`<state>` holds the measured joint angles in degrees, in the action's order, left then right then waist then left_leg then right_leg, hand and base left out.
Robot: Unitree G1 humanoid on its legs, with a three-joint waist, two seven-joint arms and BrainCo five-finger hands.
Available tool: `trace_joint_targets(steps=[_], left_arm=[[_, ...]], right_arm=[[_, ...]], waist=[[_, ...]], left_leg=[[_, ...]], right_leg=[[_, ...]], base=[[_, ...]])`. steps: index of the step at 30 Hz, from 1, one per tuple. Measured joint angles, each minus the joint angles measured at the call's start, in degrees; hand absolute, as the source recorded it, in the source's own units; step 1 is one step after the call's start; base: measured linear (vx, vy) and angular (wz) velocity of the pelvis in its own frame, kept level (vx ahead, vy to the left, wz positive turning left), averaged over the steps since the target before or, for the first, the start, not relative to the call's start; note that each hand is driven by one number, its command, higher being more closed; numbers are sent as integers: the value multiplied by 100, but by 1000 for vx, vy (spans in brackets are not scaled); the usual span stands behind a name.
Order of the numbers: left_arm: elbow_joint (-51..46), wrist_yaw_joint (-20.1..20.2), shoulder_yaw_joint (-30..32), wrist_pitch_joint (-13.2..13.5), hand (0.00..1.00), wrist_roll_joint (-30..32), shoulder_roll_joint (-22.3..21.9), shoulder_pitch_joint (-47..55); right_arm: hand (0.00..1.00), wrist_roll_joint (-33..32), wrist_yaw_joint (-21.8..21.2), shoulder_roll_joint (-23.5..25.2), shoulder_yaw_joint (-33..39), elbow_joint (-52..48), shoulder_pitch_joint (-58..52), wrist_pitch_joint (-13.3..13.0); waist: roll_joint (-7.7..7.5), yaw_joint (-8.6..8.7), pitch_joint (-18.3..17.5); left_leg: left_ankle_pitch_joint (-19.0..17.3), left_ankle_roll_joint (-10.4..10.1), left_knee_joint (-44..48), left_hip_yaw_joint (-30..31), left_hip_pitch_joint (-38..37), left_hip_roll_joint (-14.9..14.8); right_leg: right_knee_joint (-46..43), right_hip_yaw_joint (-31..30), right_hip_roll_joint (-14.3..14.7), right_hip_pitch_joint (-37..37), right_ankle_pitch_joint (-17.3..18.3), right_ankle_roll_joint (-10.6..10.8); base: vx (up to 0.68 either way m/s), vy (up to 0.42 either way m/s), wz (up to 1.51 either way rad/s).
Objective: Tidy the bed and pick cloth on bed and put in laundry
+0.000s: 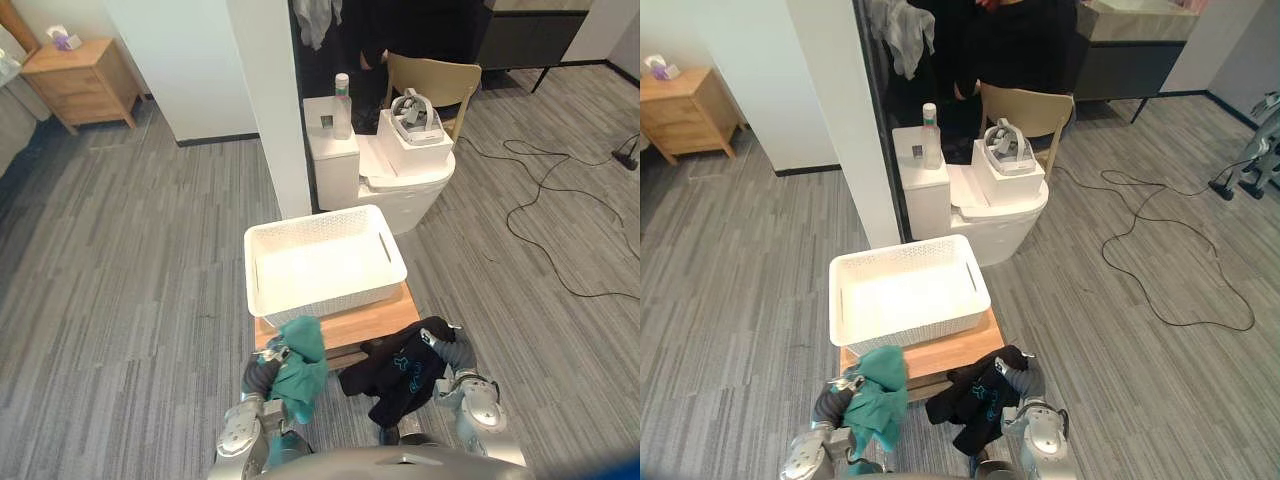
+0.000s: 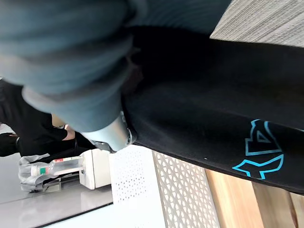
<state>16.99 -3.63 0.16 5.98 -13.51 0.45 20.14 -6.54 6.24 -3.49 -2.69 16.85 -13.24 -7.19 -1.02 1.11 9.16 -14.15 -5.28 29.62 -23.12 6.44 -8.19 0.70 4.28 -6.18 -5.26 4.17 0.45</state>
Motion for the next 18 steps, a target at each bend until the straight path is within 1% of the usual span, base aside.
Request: trace_joint_targets(steps=[1,2,3,4,5,6,7,8,9,11,12,13,14,15,16,17,18], left_arm=[[-19,0,-30,-1,100,115,-19,7],[-61,-1,-27,0,100,189,-29,43],[-73,-2,-20,0,100,193,-31,60],[-95,-3,-20,1,100,243,-52,105],[-87,-4,-16,1,100,262,-62,114],[-145,-8,-6,-7,100,299,-88,119],[-278,-9,-2,23,100,302,29,120],[-305,-5,-8,43,100,303,61,61],[-316,-4,-7,41,100,328,65,26],[-324,2,-2,41,100,361,37,59],[-347,50,-14,42,100,368,48,109],[-352,68,-16,41,100,369,75,117],[-365,71,-72,41,100,369,152,109],[-399,73,-87,41,100,369,237,71],[-501,74,-82,53,100,369,372,-13],[-493,75,-78,66,100,368,454,-132],[-490,76,-85,66,100,366,472,-176]], right_arm=[[100,-2,-1,-51,124,9,23,-1],[100,-1,-9,-102,139,42,29,-1],[100,-1,-20,-124,137,48,24,-1],[100,-1,-28,-158,147,57,20,-1],[100,-2,-34,-164,149,93,15,-2],[100,-2,-34,-125,148,216,30,1],[100,-1,-56,-52,58,215,-1,-2],[100,-1,-78,17,16,220,-12,-2],[100,6,-112,67,-19,238,-17,-2],[100,13,-153,66,-19,243,19,-2],[100,32,-152,61,3,226,35,-2],[100,58,-150,63,7,205,30,-2],[100,125,-141,74,15,127,-12,2],[100,125,-134,79,15,18,-38,8],[100,126,-117,78,33,-345,-46,34],[100,152,-94,69,98,-865,-44,53],[100,189,-94,64,155,-1123,-39,52]], waist=[[10,-45,16],[52,-78,36],[90,-81,45],[234,-86,70],[280,-80,69],[155,-82,59],[1,-107,107],[-111,-120,130],[-151,-123,123],[-81,-129,141],[-25,-61,153],[-17,-22,159],[-42,130,151],[-67,218,141],[-88,245,154],[-81,262,164],[-80,270,165]], left_leg=[[78,25,-668,132,126,229],[385,-21,-1387,207,195,321],[602,-36,-1744,235,197,322],[1065,-50,-2370,349,135,229],[1389,87,-2431,336,93,152],[1446,321,-2418,191,4,275],[1268,417,-2342,106,15,376],[1183,486,-2287,-1,7,426],[1011,513,-2257,-162,-62,448],[828,507,-2259,-324,-320,428],[615,500,-2265,-469,-593,400],[551,530,-2261,-480,-683,406],[504,596,-2268,-478,-800,423],[514,618,-2278,-440,-805,423],[557,637,-2331,-391,-808,424],[610,650,-2370,-357,-798,408],[619,645,-2370,-302,-796,407]], right_leg=[[19,1,-167,11,29,46],[60,5,-240,-35,59,145],[64,9,-243,-61,71,245],[53,39,-177,-136,103,422],[40,17,-157,-140,155,489],[30,-17,-268,-186,220,589],[29,-40,-399,-188,263,638],[-5,-68,-486,-169,284,672],[-210,-182,-539,-51,281,684],[-829,-230,-552,155,319,703],[-1956,-185,-597,561,441,835],[-2515,-186,-637,803,468,887],[-3335,-168,-739,1160,565,856],[-3575,-152,-739,1306,614,800],[-3728,-70,-747,1602,759,726],[-3409,27,-751,1727,826,610],[-3096,53,-752,1719,831,595]], base=[[168,74,-2],[186,80,1],[243,126,-4],[230,140,-14],[297,194,-23],[350,212,-20],[337,188,-23],[337,155,-41],[218,97,-64],[254,144,-74],[230,157,-57],[265,156,-29],[221,106,22],[228,82,47],[178,11,50],[196,-46,45],[200,-114,57]])
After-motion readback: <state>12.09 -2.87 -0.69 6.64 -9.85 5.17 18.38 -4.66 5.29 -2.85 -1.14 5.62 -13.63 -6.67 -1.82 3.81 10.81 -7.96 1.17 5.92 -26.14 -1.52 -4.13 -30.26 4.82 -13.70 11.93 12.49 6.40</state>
